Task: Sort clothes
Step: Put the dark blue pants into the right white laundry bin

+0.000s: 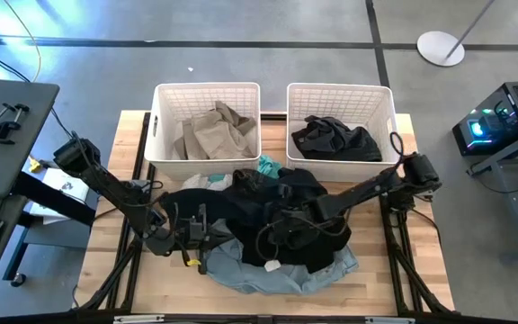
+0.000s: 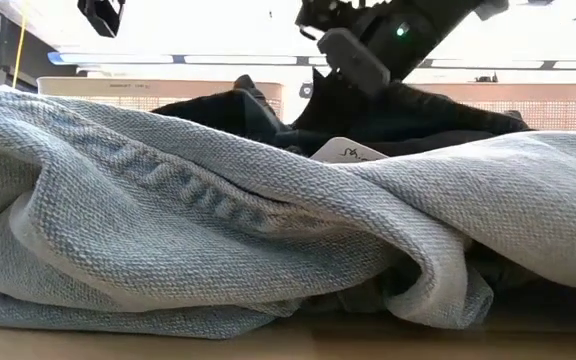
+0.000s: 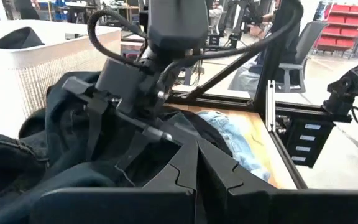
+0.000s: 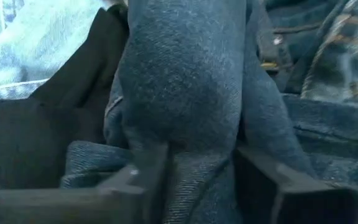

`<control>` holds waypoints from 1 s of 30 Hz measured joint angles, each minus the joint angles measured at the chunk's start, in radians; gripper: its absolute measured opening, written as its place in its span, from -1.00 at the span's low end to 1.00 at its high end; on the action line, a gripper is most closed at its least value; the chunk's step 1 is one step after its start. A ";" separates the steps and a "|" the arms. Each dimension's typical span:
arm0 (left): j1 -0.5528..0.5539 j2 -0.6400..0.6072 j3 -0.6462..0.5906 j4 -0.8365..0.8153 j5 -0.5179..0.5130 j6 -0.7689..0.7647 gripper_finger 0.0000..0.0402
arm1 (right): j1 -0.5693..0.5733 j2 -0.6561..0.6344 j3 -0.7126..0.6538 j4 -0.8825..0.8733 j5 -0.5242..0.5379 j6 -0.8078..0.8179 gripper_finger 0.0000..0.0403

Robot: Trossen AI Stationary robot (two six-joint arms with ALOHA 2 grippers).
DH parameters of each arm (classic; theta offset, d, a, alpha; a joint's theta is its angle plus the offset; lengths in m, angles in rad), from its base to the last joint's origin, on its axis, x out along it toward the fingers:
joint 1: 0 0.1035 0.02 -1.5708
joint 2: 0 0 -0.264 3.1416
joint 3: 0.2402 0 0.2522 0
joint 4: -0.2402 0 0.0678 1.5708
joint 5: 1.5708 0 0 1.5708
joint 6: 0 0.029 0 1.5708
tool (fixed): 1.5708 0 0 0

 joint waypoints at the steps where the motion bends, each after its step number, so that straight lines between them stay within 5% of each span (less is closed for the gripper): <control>1: -0.001 0.000 0.004 0.000 0.004 -0.015 -1.00 | 0.001 0.008 0.000 0.002 0.000 0.007 -0.45; 5: -0.019 -0.004 0.050 0.033 0.033 -0.004 -1.00 | 0.020 0.002 0.003 -0.001 0.035 -0.003 -0.91; 15: -0.091 -0.004 0.182 0.072 0.120 0.228 -1.00 | 0.105 -0.180 0.219 -0.014 0.317 -0.251 -0.96; 25: -0.146 -0.004 0.183 0.009 0.114 0.262 -1.00 | 0.126 -0.274 0.604 -0.008 0.642 -0.805 -0.97; 30: -0.152 -0.004 0.183 -0.027 0.104 0.240 -1.00 | 0.102 -0.280 0.782 -0.198 0.511 -0.775 -0.96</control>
